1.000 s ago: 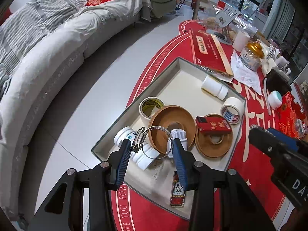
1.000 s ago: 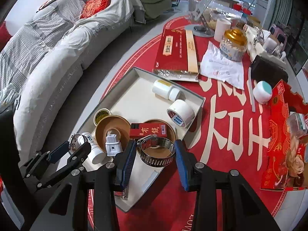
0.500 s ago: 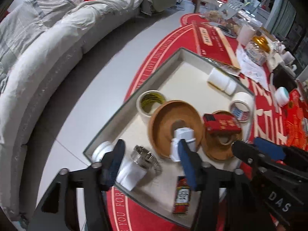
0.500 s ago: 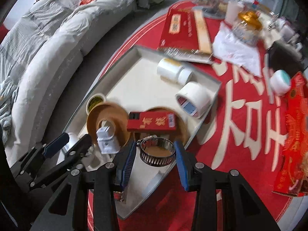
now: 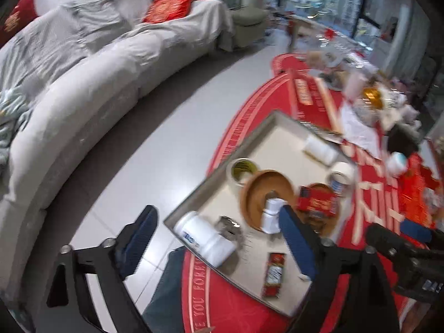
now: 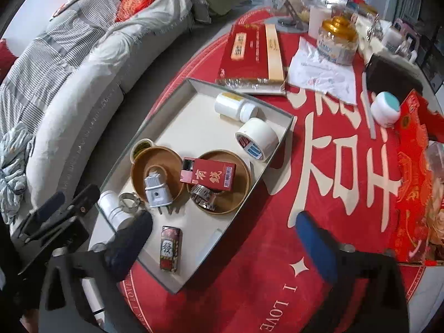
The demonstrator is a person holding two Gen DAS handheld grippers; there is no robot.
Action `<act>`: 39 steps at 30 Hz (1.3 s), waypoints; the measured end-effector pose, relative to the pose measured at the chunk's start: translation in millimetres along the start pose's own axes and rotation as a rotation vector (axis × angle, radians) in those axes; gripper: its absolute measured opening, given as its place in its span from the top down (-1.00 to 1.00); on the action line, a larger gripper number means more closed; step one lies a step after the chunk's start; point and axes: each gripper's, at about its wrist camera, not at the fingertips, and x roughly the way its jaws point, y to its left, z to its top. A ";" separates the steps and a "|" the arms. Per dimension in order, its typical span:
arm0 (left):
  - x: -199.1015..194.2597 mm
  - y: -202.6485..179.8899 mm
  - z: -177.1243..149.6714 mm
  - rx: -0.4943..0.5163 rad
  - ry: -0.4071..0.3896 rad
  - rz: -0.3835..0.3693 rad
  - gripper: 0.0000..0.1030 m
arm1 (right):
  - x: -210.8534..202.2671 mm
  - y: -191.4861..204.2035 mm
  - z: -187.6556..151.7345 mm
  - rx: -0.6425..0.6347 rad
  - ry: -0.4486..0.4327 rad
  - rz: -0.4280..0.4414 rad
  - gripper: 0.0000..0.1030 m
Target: Organize rigid objects
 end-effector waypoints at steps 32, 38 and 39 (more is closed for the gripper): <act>-41.9 -0.1 -26.9 -0.008 0.125 0.048 -0.99 | -47.0 34.3 -15.9 -0.073 0.074 -0.043 -1.00; -39.5 7.8 -26.6 -0.034 0.141 0.041 -0.99 | -44.4 41.7 -13.4 -0.084 0.082 -0.045 -1.00; -39.4 8.2 -26.8 -0.034 0.142 0.040 -0.99 | -43.6 42.6 -13.1 -0.085 0.085 -0.044 -1.00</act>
